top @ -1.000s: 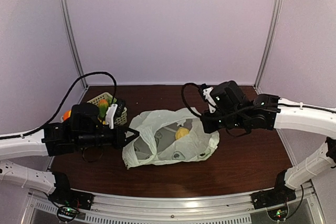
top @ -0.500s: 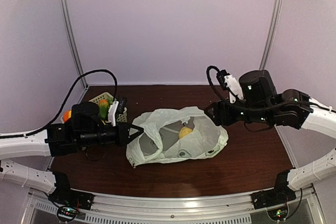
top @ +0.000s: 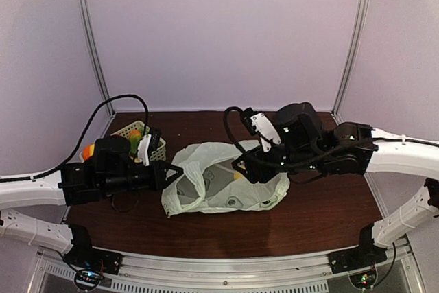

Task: Untie the knot of the plastic bag and take out the fruit
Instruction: Adjust the bag opening for the takeout bag.

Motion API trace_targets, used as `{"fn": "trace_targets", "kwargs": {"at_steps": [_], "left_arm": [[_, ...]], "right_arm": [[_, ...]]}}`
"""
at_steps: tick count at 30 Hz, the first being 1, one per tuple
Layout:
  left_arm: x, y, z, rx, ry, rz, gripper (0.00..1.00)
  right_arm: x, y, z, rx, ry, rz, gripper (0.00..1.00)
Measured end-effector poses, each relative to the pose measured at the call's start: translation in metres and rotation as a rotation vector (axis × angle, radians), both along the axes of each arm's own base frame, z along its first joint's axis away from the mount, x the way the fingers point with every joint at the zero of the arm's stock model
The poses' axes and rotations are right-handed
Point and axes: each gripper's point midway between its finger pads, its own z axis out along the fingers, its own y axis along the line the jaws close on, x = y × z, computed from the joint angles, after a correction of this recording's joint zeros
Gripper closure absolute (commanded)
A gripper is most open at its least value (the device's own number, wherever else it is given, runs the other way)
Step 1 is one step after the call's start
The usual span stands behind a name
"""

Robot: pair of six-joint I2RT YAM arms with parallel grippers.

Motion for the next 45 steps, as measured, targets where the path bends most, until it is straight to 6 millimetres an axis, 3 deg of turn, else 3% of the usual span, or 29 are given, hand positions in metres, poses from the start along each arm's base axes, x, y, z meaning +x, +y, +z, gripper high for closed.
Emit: {"fn": "trace_targets", "kwargs": {"at_steps": [7, 10, 14, 18, 25, 30, 34, 38, 45], "left_arm": [[0.000, 0.001, -0.002, -0.005, 0.023, 0.015, 1.00], [0.001, 0.002, -0.003, -0.008, 0.034, 0.024, 1.00], [0.001, 0.003, -0.002, -0.017, 0.040, 0.036, 1.00], [0.000, 0.006, 0.000, -0.030, 0.040, 0.043, 1.00], [0.000, 0.013, 0.006, -0.053, 0.033, 0.067, 1.00], [-0.001, 0.024, 0.010, -0.069, 0.022, 0.101, 1.00], [-0.002, 0.035, 0.008, -0.068, 0.018, 0.131, 1.00], [-0.004, 0.037, 0.008, -0.063, 0.012, 0.124, 1.00], [-0.011, 0.021, -0.006, -0.017, 0.019, 0.021, 1.00]], "right_arm": [[0.012, 0.032, -0.058, -0.105, 0.059, 0.004, 0.45], [0.021, 0.045, -0.092, -0.171, 0.097, 0.002, 0.44], [0.037, 0.049, -0.126, -0.234, 0.129, -0.028, 0.38], [0.054, 0.044, -0.147, -0.275, 0.143, -0.076, 0.32], [0.067, 0.023, -0.162, -0.330, 0.122, -0.168, 0.28], [0.057, -0.014, -0.190, -0.427, 0.139, -0.218, 0.27], [0.045, -0.043, -0.198, -0.454, 0.157, -0.256, 0.23], [0.034, -0.064, -0.198, -0.446, 0.171, -0.281, 0.20], [0.037, -0.059, -0.171, -0.363, 0.153, -0.295, 0.15]]}}
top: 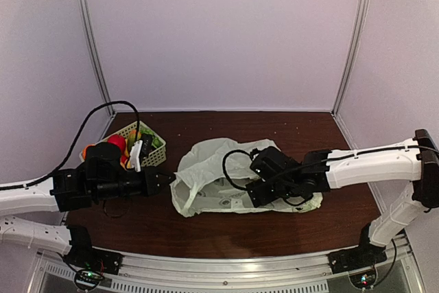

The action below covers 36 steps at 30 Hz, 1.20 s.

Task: Untie the knot of the plastic bag and take out the fruit
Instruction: Adjust the bag opening for the takeout bag, then reach into the gripper in the takeout bag.

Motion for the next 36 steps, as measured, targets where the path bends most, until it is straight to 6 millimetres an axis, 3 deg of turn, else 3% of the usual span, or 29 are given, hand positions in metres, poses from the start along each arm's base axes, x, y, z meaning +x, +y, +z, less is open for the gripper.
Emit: {"fn": "trace_targets", "kwargs": {"at_steps": [4, 9, 13, 19, 28, 36], "left_arm": [[-0.002, -0.008, -0.009, 0.033, 0.007, -0.040, 1.00], [-0.005, -0.014, -0.003, 0.017, 0.001, -0.079, 1.00], [-0.007, -0.017, 0.004, -0.005, -0.009, -0.095, 1.00], [-0.009, -0.018, 0.004, -0.007, -0.002, -0.107, 1.00], [-0.014, -0.020, 0.004, -0.018, 0.017, -0.132, 1.00], [-0.023, -0.025, 0.004, -0.032, 0.041, -0.188, 1.00]], "right_arm": [[0.009, 0.013, 0.027, 0.057, -0.047, 0.007, 0.20], [0.020, 0.033, 0.047, 0.096, -0.104, 0.047, 0.31], [0.028, 0.047, 0.037, 0.062, -0.118, 0.077, 0.31], [0.047, 0.053, 0.013, -0.008, -0.133, 0.072, 0.22], [0.098, 0.049, 0.016, 0.014, -0.196, 0.001, 0.08], [0.124, 0.064, -0.010, 0.076, -0.155, 0.058, 0.05]]}}
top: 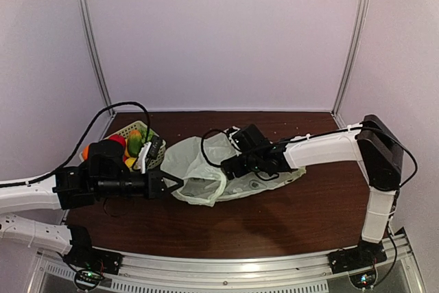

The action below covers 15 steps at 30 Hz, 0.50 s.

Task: Untie the knot of the plastic bag and take out the fruit
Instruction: Reach into the gripper in the takeout bag.

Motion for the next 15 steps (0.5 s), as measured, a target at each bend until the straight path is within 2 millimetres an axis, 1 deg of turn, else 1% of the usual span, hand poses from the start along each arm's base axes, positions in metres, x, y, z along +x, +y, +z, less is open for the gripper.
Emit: {"fn": "trace_targets", "kwargs": {"at_steps": [3, 7, 9, 15], "left_arm": [[-0.004, -0.002, 0.000, -0.007, 0.008, -0.026, 1.00], [-0.011, -0.006, 0.002, -0.021, 0.020, -0.069, 1.00], [-0.017, -0.009, 0.004, -0.034, 0.029, -0.104, 1.00], [-0.031, -0.017, 0.012, -0.077, 0.039, -0.194, 1.00]], "right_arm": [[0.006, 0.011, -0.005, 0.019, 0.006, 0.035, 0.04], [0.013, 0.029, -0.002, 0.069, -0.002, 0.079, 0.04], [0.013, 0.039, -0.001, 0.109, 0.003, 0.113, 0.03], [0.009, 0.060, 0.008, 0.219, 0.017, 0.177, 0.03]]}}
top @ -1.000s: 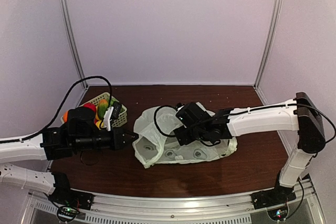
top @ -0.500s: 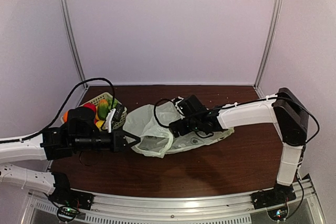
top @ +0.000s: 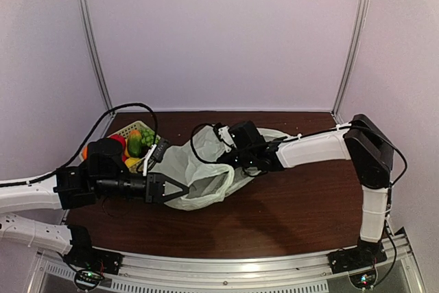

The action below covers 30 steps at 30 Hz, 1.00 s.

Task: Untie the knot of the plastic bag and take out the fruit
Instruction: Reach into the gripper in the takeout bag.

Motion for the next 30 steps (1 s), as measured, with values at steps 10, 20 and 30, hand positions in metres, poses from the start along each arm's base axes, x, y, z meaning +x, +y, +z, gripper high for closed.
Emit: {"fn": "trace_targets", "kwargs": {"at_steps": [10, 20, 30], "left_arm": [[-0.004, -0.001, 0.008, 0.013, -0.015, -0.030, 0.41], [0.047, 0.048, 0.079, 0.085, -0.142, 0.242, 0.13], [0.160, 0.070, 0.010, 0.348, -0.052, 0.421, 0.02]], "right_arm": [[-0.007, 0.025, -0.018, 0.118, 0.074, 0.047, 0.03], [-0.019, 0.017, -0.027, 0.128, 0.097, 0.050, 0.03], [-0.025, 0.010, -0.013, 0.153, 0.079, 0.050, 0.03]]}}
